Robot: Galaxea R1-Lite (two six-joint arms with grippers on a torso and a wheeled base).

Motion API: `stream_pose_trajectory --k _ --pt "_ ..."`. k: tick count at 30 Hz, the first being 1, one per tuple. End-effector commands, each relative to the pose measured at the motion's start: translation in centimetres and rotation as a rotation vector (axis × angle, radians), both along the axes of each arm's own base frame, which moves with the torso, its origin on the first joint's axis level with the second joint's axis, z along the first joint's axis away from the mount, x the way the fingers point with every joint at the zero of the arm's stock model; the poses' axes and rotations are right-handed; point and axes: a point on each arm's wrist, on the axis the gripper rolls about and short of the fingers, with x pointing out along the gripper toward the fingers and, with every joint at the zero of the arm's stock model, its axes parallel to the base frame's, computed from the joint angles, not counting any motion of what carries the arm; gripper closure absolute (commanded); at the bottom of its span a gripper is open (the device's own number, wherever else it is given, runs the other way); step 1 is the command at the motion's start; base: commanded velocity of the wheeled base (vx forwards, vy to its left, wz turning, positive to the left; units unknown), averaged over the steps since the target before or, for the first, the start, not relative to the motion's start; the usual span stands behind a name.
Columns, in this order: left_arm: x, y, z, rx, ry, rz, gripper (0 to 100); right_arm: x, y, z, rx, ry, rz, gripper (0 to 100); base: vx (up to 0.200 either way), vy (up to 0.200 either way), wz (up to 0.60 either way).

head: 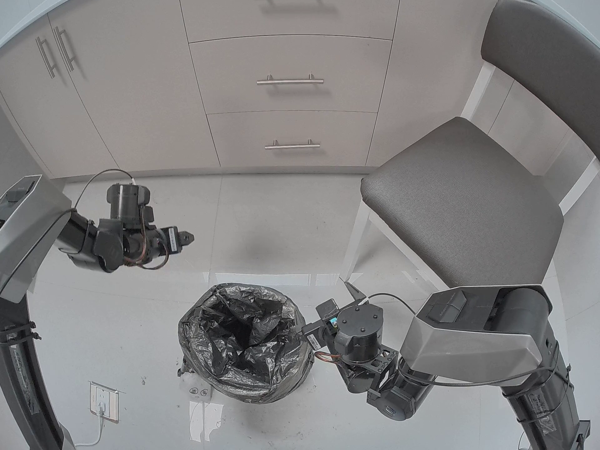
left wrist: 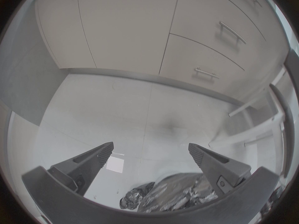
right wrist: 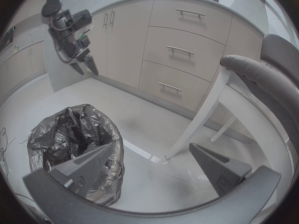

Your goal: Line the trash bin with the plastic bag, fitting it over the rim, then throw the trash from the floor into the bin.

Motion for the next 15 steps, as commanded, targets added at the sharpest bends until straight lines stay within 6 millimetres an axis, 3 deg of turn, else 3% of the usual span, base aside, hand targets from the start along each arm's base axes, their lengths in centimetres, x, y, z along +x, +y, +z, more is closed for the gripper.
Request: stream_pose_trajectory --k 1,5,6,9,10,15 --pt "9.2 3.6 -0.9 -0.138 0.159 0.11 0 0.4 -0.4 -0.5 -0.009 -0.006 -0.013 0 0.0 0.0 0.0" --pt "7.8 4.3 -11.2 -0.124 0.555 0.151 0 0.2 -0.3 -1.2 -0.029 0.003 -0.007 0 0.0 0.0 0.0" --pt "6.9 4.5 -14.6 -0.119 0.691 0.16 0 0.2 -0.2 -1.3 -0.028 0.002 -0.004 0 0.0 0.0 0.0" --pt "4.2 4.4 -21.4 -0.117 0.962 0.16 0 0.1 -0.2 -1.2 -0.026 -0.006 -0.002 0 0.0 0.0 0.0" --pt "3.6 4.3 -22.7 -0.124 1.013 0.149 0 0.3 -0.3 -1.1 -0.028 -0.007 -0.007 0 0.0 0.0 0.0" --pt "4.5 4.4 -22.1 -0.182 0.934 0.116 0 0.4 -0.5 -1.6 -0.024 -0.013 -0.013 0 0.0 0.0 0.0"
